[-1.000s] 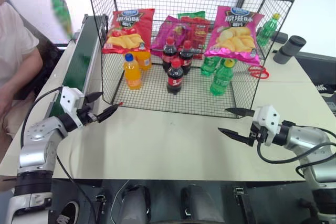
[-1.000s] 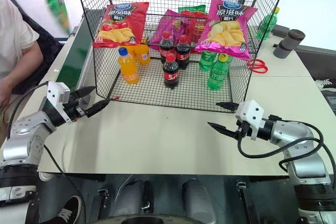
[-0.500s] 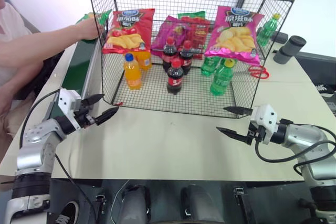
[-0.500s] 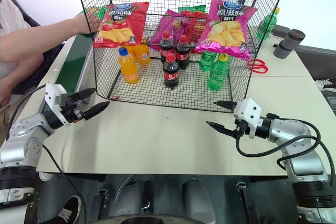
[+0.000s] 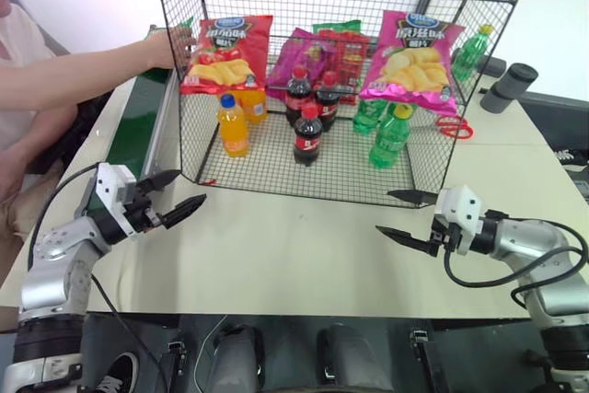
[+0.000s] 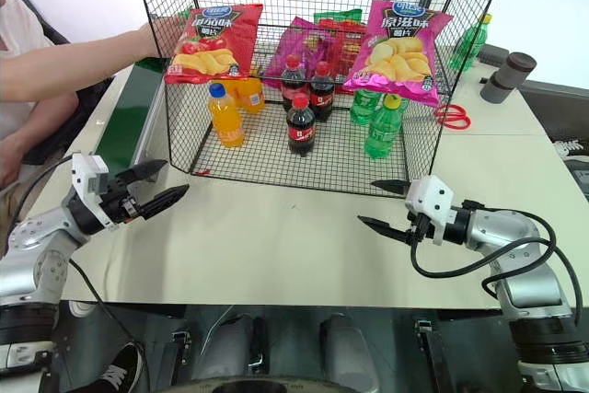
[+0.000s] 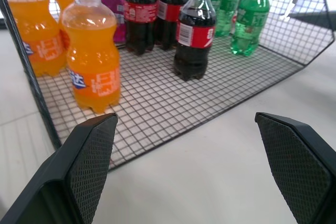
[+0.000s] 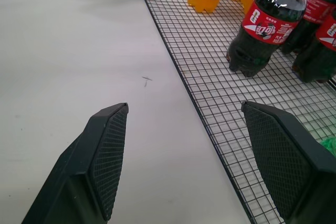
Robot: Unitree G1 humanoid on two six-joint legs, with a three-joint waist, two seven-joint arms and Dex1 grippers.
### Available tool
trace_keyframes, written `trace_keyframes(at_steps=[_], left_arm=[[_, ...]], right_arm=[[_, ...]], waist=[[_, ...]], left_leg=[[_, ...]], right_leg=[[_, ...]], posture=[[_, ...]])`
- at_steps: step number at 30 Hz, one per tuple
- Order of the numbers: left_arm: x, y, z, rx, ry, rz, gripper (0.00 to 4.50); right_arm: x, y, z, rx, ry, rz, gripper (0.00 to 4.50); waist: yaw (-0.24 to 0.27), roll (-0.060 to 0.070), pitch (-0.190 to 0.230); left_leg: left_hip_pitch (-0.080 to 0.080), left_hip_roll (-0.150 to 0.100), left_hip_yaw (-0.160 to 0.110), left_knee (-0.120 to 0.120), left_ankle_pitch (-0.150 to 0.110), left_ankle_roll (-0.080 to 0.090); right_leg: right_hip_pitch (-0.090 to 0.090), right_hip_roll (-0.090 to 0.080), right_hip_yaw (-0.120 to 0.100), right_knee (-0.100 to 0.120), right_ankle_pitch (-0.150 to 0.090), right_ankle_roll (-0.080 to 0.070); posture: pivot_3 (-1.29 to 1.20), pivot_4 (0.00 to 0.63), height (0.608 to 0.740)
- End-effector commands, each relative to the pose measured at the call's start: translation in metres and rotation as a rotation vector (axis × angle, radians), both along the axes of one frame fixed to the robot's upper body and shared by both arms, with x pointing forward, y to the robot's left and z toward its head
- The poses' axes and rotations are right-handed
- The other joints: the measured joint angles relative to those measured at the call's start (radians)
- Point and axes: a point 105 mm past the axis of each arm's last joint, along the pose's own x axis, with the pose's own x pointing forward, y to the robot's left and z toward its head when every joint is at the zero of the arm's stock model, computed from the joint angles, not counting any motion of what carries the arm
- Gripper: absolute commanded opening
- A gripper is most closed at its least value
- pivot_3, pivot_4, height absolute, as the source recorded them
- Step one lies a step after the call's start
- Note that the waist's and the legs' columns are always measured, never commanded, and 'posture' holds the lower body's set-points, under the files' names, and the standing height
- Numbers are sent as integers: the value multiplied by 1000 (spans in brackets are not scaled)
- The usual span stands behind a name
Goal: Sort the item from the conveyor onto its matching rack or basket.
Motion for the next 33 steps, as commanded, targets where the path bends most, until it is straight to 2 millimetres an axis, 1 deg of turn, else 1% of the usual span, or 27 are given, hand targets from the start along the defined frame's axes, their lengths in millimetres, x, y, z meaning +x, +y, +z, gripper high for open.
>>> trace_keyframes(at_steps=[1, 13, 17, 19, 23, 24, 26, 27, 28, 29, 30, 31, 33], left_arm=[[3, 1, 8, 25, -44, 10, 4500], [0, 1, 10, 12, -53, 20, 4500], [0, 8, 11, 56, -83, 92, 4500], [-1, 10, 11, 75, -91, 108, 4500], [-7, 22, 10, 102, -79, 167, 4500], [-8, 26, 14, 92, -95, 187, 4500], [-13, 40, 19, 154, -149, 254, 4500], [-16, 49, 20, 204, -171, 302, 4500], [-19, 54, 20, 239, -184, 330, 4500], [-23, 59, 20, 302, -206, 346, 4500], [-30, 68, 21, 428, -248, 377, 4500], [-35, 75, 22, 515, -277, 395, 4500], [-43, 92, 29, 614, -328, 481, 4500]], right_arm=[[1, 3, 6, -4, -41, 14, 3591], [1, 4, 6, -4, -45, 18, 3591], [5, 17, 15, 78, -45, 24, 3591], [6, 22, 17, 93, -47, 32, 3591], [9, 38, 20, 122, -43, 75, 3591], [9, 43, 20, 135, -34, 86, 3591], [5, 58, 17, 149, 6, 156, 4130], [4, 64, 15, 149, 21, 188, 4402], [3, 68, 13, 147, 29, 206, 4468], [3, 73, 13, 157, 48, 224, 4468], [1, 79, 13, 166, 70, 263, 4468], [0, 85, 15, 175, 79, 291, 4468], [0, 94, 19, 202, 100, 335, 4468]], waist=[[0, 0, 0], [1, 0, 0], [-1, 0, 0], [0, 0, 0], [-3, 0, 0], [-1, 0, 0], [0, 0, 0], [-1, 0, 0], [-3, 0, 0], [-2, 0, 0], [-3, 0, 0], [-5, 0, 0], [-4, 0, 0]], left_leg=[[0, 0, 0, 0, 0, 0], [0, 0, 0, 0, 0, 0], [0, 0, 0, 0, 0, 0], [0, 0, 0, 0, 0, 0], [0, 0, 0, 0, 0, 0], [0, 1, 0, 0, 0, 0], [0, 1, 0, 0, 0, 0], [0, 1, 0, 0, 0, 0], [0, 1, 0, 0, 0, 0], [0, 1, 0, 0, 0, 0], [0, 1, 0, 0, 0, 0], [0, 1, 0, 0, 0, 0], [0, 1, 1, -1, 0, 0]], right_leg=[[0, 0, 0, 0, 0, 0], [0, 0, 0, 0, 0, 0], [0, 0, 0, 0, 0, 0], [0, 0, 0, 0, 0, 0], [0, 0, 0, 0, 0, 0], [0, 0, 0, 0, 0, 0], [0, 0, 0, 0, 0, 0], [0, 0, 0, 0, 0, 0], [0, -1, 0, 0, 0, 0], [-1, -1, 0, 0, 0, 0], [-1, -1, 0, 0, 0, 0], [-1, -1, 0, 0, 0, 0], [-1, -1, 0, 0, 0, 0]], posture=[[0, 150, 740], [0, 150, 740], [0, 150, 740], [0, 150, 740], [0, 150, 740], [0, 150, 740], [0, 150, 740], [0, 150, 740], [0, 150, 740], [0, 150, 740], [0, 150, 740], [0, 150, 740], [0, 150, 740]])
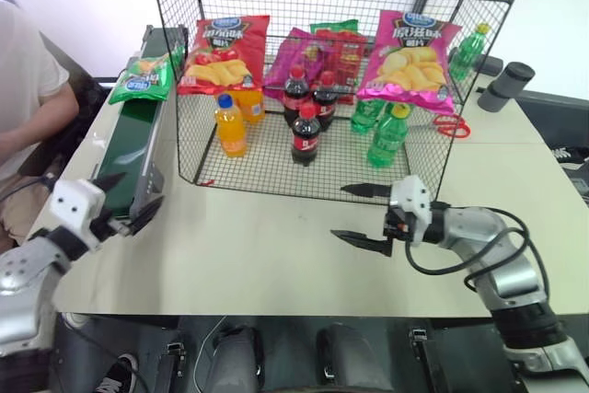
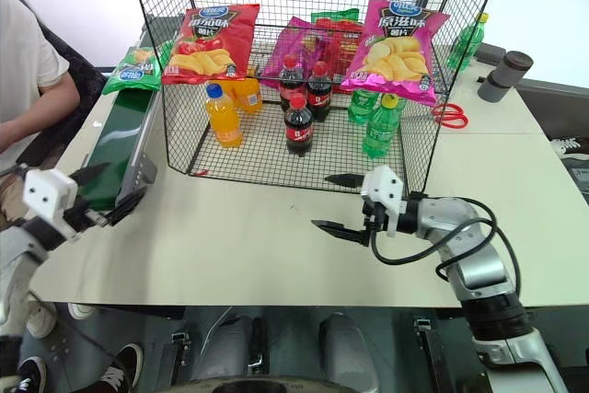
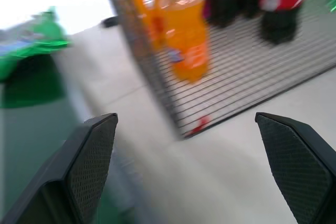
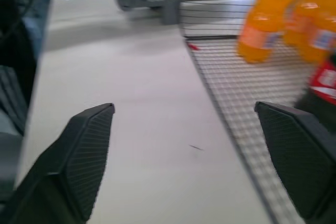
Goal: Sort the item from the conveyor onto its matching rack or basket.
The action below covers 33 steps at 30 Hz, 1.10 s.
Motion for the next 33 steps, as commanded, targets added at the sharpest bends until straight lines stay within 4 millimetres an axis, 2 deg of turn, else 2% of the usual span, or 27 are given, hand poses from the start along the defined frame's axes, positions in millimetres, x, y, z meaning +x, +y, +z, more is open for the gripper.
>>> trace_keyframes(at_steps=[1, 5, 10, 14, 22, 26, 33], left_arm=[[-12, 26, 27, 223, -142, 112, 4500], [-24, 44, 31, 371, -172, 191, 4500], [-34, 48, 15, 545, -128, 182, 4500], [-37, 53, 2, 595, -101, 197, 4500], [-33, 51, -16, 682, -55, 127, 4500], [-30, 48, -19, 707, -64, 95, 4500], [-25, 49, -20, 713, -81, 88, 4500]], right_arm=[[-3, 18, 17, 60, -8, 94, 4468], [-3, 30, 17, 62, -21, 145, 4468], [0, 45, 20, 61, -54, 193, 4468], [-3, 54, 23, 77, -59, 219, 4468], [-12, 62, 15, 44, -64, 279, 4468], [-9, 61, 29, 109, -33, 308, 4468], [-4, 62, 36, 179, 26, 270, 4468]], waist=[[3, 0, 0], [8, -1, -1], [4, -1, -1], [3, -2, -1], [3, -2, -1], [0, -2, -1], [2, -2, -1]], left_leg=[[0, 0, 0, 0, 0, 0], [0, 1, 0, 0, 0, 0], [0, 1, 1, 0, 0, 1], [0, 1, 2, 0, 0, 1], [0, 1, 2, 0, 0, 1], [0, 1, 2, -1, 0, 1], [-1, 2, 3, -1, 0, 1]], right_leg=[[0, 0, 0, 0, 0, 0], [0, -2, -1, 0, 0, -1], [-1, -2, -1, 0, 0, -1], [-1, -1, -1, 0, 0, -1], [-1, -2, -1, 0, 0, -1], [-1, -2, -1, 0, 0, -1], [-2, -2, -1, 0, 0, -1]], posture=[[0, 150, 740], [0, 150, 740], [0, 150, 740], [0, 150, 740], [0, 150, 740], [0, 150, 740], [0, 150, 740]])
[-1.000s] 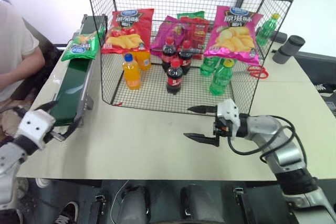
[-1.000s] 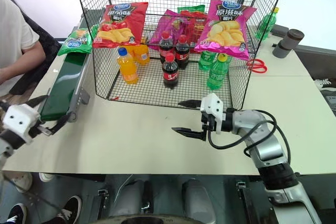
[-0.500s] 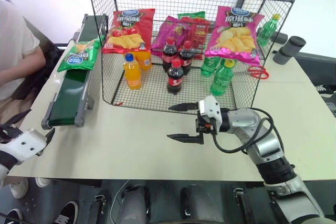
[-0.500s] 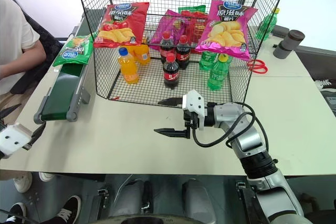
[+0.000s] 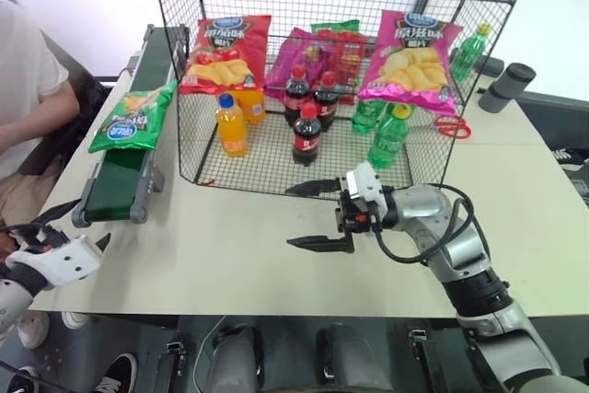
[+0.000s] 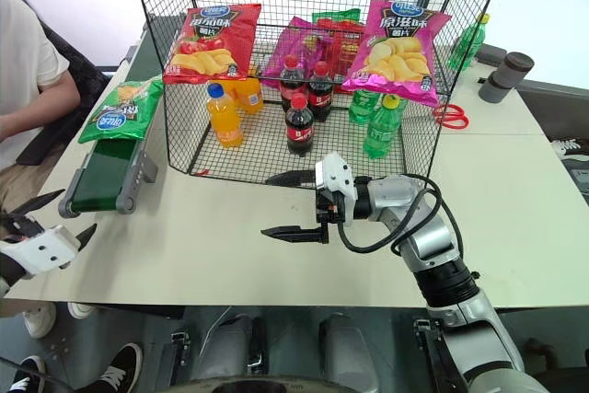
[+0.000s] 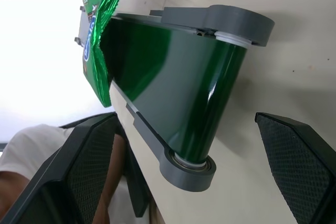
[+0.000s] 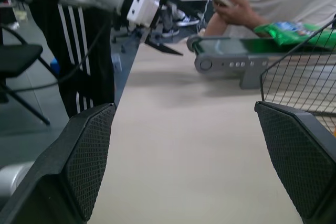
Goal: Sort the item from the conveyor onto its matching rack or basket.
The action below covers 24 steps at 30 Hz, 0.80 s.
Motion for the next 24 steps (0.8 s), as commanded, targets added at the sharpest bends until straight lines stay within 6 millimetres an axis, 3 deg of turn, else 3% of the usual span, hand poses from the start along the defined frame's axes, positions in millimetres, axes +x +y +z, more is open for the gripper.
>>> trace_keyframes(at_steps=[1, 3, 10, 24], left_arm=[[2, 1, 8, 32, -29, -16, 4500], [2, 1, 7, 35, -28, -18, 4500], [2, 0, 4, 44, -30, -24, 4500], [8, -2, 3, 38, -36, -29, 4500]], right_arm=[[6, 0, 11, 62, 66, -50, 4468], [8, 0, 10, 91, 144, -78, 4468], [10, -5, 7, 105, 171, -136, 4468], [7, -3, 2, 76, 116, -132, 4468]], waist=[[0, 0, 0], [0, 0, 0], [0, 0, 0], [0, 0, 0]], left_leg=[[0, 0, 0, 0, 0, 0], [0, 1, 0, 0, 0, 0], [0, 1, 0, 0, 0, 0], [0, 0, 1, 0, 0, 0]], right_leg=[[0, 0, 0, 0, 0, 0], [0, 0, 0, 0, 0, 0], [0, 0, 0, 0, 0, 0], [0, 0, 0, 0, 0, 0]], posture=[[0, 150, 740], [0, 150, 740], [0, 150, 740], [0, 150, 740]])
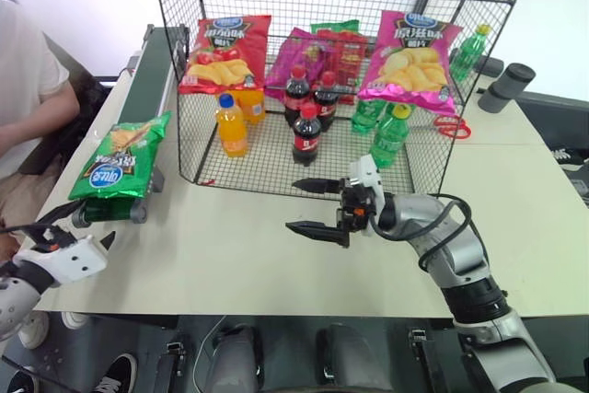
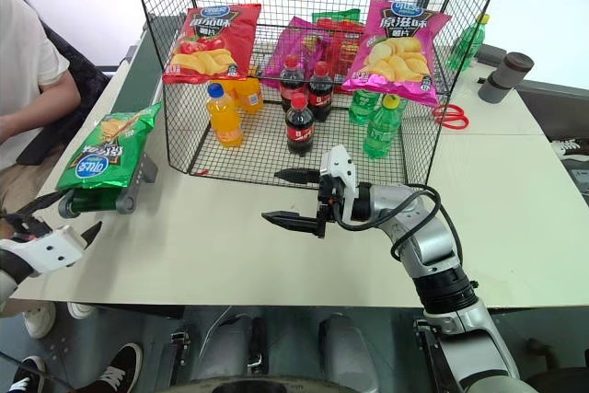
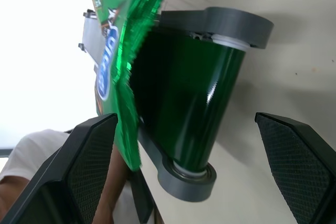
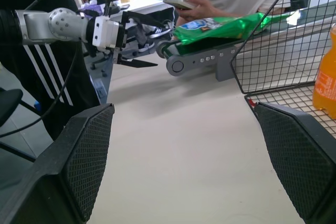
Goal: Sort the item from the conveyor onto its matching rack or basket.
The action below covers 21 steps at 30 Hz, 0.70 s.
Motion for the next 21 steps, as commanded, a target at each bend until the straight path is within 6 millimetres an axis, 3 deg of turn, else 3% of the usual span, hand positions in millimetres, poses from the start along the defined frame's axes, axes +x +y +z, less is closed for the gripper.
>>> trace_keyframes(at_steps=[1, 17, 20, 21], left_arm=[[3, 2, 8, 18, -23, -4, 4500], [15, -8, 12, 6, -47, -40, 4500], [16, -13, 9, -23, -37, -54, 3673], [16, -14, 9, -23, -37, -58, 3202]], right_arm=[[-4, 2, 10, 16, -57, 17, 4468], [-5, 3, 9, -7, -84, 20, 4468], [-3, 2, 9, -9, -90, 14, 4500], [-3, 2, 9, -10, -92, 14, 4500]], waist=[[0, 0, 0], [1, 0, 0], [1, 0, 0], [0, 0, 0]], left_leg=[[0, 0, 0, 0, 0, 0], [0, -1, 1, 0, 0, 0], [0, -1, 1, 0, 0, 0], [0, -1, 1, 0, 0, 0]], right_leg=[[0, 0, 0, 0, 0, 0], [0, 0, 0, 0, 0, 0], [0, 1, 0, 0, 0, 0], [0, 1, 0, 0, 0, 0]], posture=[[0, 150, 740], [0, 150, 740], [0, 150, 740], [0, 150, 740]])
